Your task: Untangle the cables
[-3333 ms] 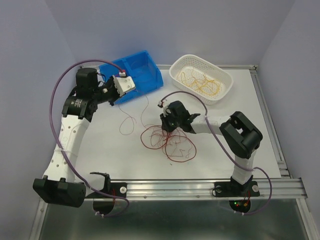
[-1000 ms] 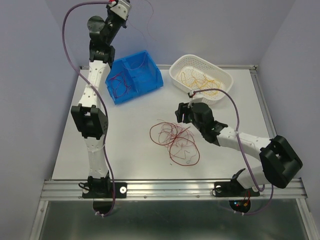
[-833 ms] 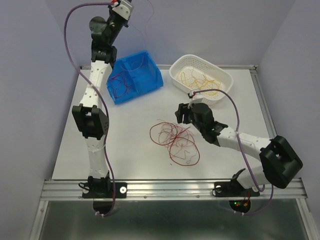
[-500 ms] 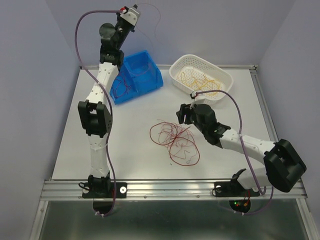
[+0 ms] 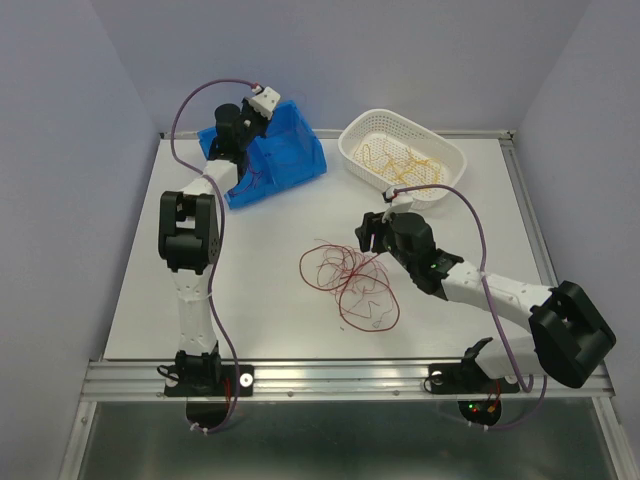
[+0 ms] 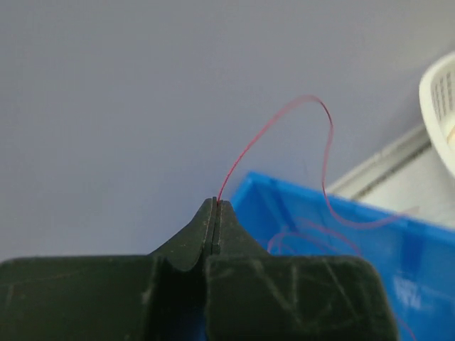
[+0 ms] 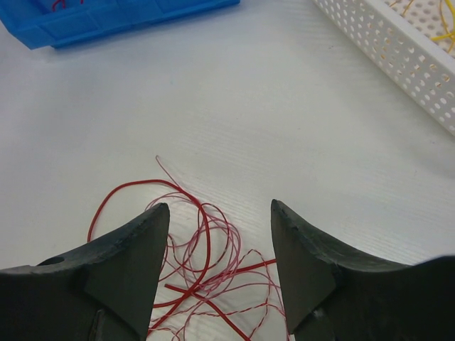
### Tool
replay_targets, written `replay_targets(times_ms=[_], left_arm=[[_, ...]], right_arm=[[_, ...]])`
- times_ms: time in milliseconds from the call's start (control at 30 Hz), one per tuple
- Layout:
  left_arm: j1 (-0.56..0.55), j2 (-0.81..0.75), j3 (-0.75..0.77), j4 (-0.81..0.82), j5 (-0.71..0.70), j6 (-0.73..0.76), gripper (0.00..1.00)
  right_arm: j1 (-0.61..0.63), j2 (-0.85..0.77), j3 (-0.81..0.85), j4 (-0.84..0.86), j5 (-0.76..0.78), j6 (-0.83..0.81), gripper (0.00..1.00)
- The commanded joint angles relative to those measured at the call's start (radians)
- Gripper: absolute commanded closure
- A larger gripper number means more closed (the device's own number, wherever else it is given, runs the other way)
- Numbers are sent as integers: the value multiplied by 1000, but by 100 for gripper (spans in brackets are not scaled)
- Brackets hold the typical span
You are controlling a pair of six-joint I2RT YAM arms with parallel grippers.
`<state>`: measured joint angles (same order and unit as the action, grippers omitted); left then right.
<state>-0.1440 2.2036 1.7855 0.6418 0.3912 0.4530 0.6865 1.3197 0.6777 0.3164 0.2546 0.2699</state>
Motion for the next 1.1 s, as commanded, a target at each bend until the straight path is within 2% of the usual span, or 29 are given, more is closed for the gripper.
replay_targets(times_ms=[0, 100, 300, 467, 667, 767, 1067], left_arm=[[12, -151, -125, 143, 20, 68, 100], [17, -173, -182, 119, 12, 87, 100], [24, -153, -192, 61, -11, 131, 100], [24, -93, -83, -45, -21, 142, 100], [24, 16, 84, -65, -98, 122, 100], [24, 48, 127, -73, -88, 145, 100], [15, 44, 55, -85, -60, 207, 100]], right_arm=[[-8, -27, -7, 53, -3, 9, 36], [-7, -25, -7, 53, -12, 12, 36], [-8, -28, -13, 55, -20, 18, 36], [-8, -22, -7, 55, -26, 18, 36], [-8, -17, -4, 53, -38, 22, 36], [-7, -23, -6, 52, -40, 22, 36], [-7, -25, -4, 50, -35, 22, 36]])
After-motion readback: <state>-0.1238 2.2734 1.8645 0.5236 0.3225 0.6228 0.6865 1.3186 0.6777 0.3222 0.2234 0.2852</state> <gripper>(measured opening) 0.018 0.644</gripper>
